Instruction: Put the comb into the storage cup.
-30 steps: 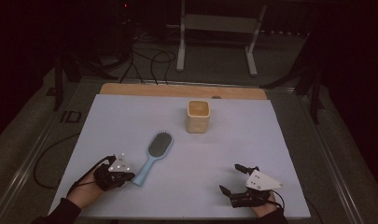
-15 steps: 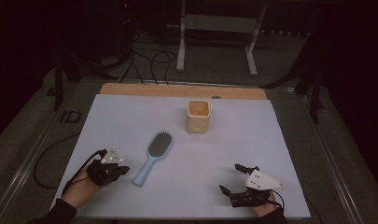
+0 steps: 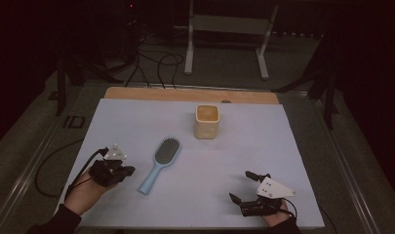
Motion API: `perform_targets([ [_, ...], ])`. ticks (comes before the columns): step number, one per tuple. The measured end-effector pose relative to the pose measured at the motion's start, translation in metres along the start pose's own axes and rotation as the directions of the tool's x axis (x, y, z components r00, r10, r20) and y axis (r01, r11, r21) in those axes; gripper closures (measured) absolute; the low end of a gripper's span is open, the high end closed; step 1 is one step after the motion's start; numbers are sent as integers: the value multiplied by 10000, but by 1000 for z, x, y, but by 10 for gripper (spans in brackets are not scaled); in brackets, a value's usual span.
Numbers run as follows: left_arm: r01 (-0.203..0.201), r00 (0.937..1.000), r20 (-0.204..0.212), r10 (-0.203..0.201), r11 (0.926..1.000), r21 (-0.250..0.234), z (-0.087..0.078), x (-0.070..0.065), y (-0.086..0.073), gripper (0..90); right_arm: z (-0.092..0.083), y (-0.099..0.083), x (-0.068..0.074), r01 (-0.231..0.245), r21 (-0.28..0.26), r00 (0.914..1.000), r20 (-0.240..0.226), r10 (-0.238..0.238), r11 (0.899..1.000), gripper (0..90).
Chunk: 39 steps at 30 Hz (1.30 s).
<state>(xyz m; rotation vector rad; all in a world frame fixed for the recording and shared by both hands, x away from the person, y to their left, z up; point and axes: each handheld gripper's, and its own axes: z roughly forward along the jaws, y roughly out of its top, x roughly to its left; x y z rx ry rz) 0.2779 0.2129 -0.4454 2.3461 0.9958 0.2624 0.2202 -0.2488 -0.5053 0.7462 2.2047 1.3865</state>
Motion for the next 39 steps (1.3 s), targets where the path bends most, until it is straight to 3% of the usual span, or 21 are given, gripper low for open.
perform_targets([
  [6,75,9996,-291,-71,9999,131,2,-4,13,803,0,0,0,69,28,10000,6,-69,10000,95],
  [10,230,9995,-235,-227,9997,126,4,-4,21,755,0,0,0,12,3,10000,1,-12,10000,95],
  [15,385,9990,-217,-378,9987,322,8,-5,30,649,0,0,0,82,22,10000,-25,-82,10000,95],
  [19,476,9987,-225,-463,9971,588,12,-7,39,506,1,0,1,145,69,9999,-73,-145,9999,95],
  [23,264,9987,-451,-230,9966,777,18,-11,46,457,1,0,1,91,88,9999,-113,-90,9999,95],
  [26,268,9982,-556,-216,9952,940,24,-14,49,355,2,0,2,59,74,9998,-174,-58,10000,95],
  [31,779,9956,-611,-710,9898,1192,36,-16,54,129,1,0,2,80,73,9998,-170,-78,9999,95],
  [33,1040,9916,-894,-932,9866,1257,41,-15,56,51,1,0,1,47,45,9999,-154,-47,10000,95],
  [39,1566,9870,-640,-1477,9728,1708,52,-11,59,0,1,0,1,82,80,9999,-125,-81,9999,95],
])
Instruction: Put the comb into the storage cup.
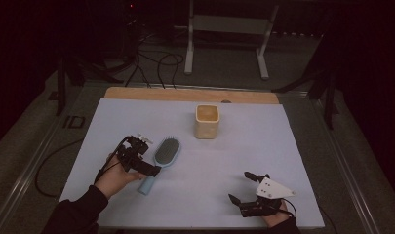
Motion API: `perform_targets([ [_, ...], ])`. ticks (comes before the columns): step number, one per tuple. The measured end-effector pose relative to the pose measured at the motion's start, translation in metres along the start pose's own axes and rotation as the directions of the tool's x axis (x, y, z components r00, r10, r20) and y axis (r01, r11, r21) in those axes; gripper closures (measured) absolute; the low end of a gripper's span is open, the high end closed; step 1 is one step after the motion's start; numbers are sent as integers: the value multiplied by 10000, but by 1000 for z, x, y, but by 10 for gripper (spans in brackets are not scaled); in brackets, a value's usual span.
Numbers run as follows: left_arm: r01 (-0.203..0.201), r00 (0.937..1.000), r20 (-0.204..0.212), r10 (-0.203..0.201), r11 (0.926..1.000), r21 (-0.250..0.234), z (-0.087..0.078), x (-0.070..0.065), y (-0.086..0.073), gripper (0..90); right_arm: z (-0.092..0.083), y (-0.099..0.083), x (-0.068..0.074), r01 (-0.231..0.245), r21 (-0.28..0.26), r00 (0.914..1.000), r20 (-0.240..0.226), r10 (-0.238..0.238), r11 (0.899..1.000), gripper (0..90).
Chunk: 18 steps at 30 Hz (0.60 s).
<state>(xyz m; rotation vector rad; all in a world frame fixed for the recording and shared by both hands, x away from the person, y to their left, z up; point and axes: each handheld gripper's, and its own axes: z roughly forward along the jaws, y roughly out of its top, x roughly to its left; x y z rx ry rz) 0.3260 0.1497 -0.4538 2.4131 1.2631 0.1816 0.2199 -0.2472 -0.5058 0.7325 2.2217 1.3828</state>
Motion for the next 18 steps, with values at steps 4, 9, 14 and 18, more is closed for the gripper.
perform_targets([
  [4,108,9995,292,-119,9992,376,8,-1,4,0,1,0,0,0,-1,10000,17,0,10000,95],
  [9,-42,9988,491,-4,9957,929,15,-6,10,1,1,0,0,43,56,10000,24,-43,10000,95],
  [14,-30,9986,532,-45,9901,1400,21,-9,17,11,2,0,1,21,105,10000,9,-21,9999,95],
  [18,147,9982,548,-244,9854,1698,29,-12,18,37,2,0,1,35,112,10000,16,-36,9999,95],
])
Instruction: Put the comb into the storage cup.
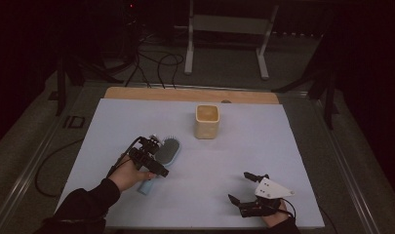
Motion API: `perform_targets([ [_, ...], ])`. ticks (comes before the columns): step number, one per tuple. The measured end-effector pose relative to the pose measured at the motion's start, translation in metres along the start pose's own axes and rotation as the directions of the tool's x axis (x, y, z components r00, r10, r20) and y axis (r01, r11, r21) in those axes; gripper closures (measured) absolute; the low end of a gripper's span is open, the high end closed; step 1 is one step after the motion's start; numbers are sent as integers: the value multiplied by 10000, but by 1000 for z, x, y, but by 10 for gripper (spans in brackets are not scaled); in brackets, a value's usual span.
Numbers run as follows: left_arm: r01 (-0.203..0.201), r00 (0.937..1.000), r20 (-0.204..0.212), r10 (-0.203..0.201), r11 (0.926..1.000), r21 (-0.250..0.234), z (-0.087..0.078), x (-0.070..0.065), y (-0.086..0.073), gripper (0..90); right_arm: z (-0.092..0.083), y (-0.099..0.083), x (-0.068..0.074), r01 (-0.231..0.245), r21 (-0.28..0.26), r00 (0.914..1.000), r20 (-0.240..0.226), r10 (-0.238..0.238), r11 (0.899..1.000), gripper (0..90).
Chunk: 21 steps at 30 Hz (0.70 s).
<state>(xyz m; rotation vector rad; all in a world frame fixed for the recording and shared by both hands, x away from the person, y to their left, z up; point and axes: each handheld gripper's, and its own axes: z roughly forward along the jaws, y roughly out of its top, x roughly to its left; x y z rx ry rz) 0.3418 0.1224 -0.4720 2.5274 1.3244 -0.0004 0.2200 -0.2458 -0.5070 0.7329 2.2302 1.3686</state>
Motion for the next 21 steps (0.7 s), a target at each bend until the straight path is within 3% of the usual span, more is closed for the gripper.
perform_targets([
  [3,120,9999,-124,-119,9999,42,5,-1,1,67,0,0,0,-3,-38,10000,13,3,10000,95],
  [6,132,9998,-132,-132,9999,-23,7,-1,2,175,0,0,0,-25,-17,10000,-11,25,10000,95],
  [9,236,9984,-499,-247,9995,-230,9,-2,3,239,0,0,0,-8,-60,10000,-11,8,10000,95],
  [14,262,9961,-855,-239,9993,260,17,-5,5,354,0,0,-1,13,-62,10000,24,-13,10000,95],
  [21,384,9965,-754,-348,9982,460,19,-1,7,538,0,0,-1,-28,-56,10000,5,28,10000,95],
])
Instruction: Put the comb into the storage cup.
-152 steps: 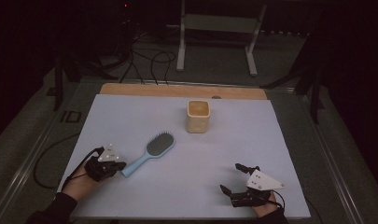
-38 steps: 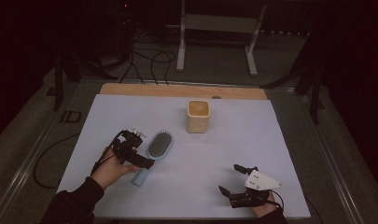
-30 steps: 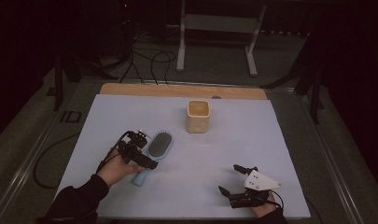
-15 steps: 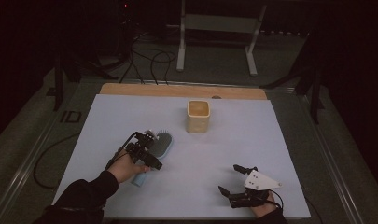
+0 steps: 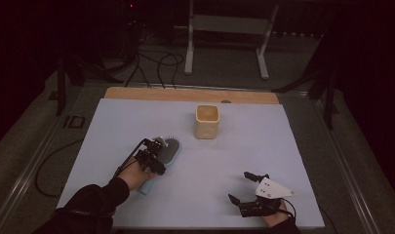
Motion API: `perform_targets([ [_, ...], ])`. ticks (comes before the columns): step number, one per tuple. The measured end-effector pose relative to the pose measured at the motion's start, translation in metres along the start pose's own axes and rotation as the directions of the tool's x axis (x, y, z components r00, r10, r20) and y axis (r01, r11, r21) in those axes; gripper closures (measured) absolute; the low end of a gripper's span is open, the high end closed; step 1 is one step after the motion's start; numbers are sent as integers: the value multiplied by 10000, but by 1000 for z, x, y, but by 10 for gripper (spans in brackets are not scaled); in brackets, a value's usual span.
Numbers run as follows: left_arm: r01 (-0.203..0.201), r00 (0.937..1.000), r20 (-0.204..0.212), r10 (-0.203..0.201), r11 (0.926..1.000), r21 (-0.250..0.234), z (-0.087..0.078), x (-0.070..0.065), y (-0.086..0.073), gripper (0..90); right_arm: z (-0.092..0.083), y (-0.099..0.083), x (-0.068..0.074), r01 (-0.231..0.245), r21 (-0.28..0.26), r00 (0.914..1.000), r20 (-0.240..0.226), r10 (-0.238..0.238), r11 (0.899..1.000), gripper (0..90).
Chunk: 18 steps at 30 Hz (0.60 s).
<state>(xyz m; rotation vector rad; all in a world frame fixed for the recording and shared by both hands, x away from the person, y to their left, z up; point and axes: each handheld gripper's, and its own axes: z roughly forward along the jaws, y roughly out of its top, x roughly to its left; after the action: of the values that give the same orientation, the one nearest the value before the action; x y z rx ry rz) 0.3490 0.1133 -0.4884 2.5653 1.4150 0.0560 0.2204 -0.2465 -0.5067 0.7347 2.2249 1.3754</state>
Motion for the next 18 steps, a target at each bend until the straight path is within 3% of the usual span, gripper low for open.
perform_targets([
  [12,60,9998,-203,-53,9995,316,1,2,3,671,0,0,0,15,39,10000,29,-15,10000,96],
  [18,-69,9997,-246,79,9991,418,1,2,4,693,0,0,0,30,27,10000,40,-30,10000,95],
])
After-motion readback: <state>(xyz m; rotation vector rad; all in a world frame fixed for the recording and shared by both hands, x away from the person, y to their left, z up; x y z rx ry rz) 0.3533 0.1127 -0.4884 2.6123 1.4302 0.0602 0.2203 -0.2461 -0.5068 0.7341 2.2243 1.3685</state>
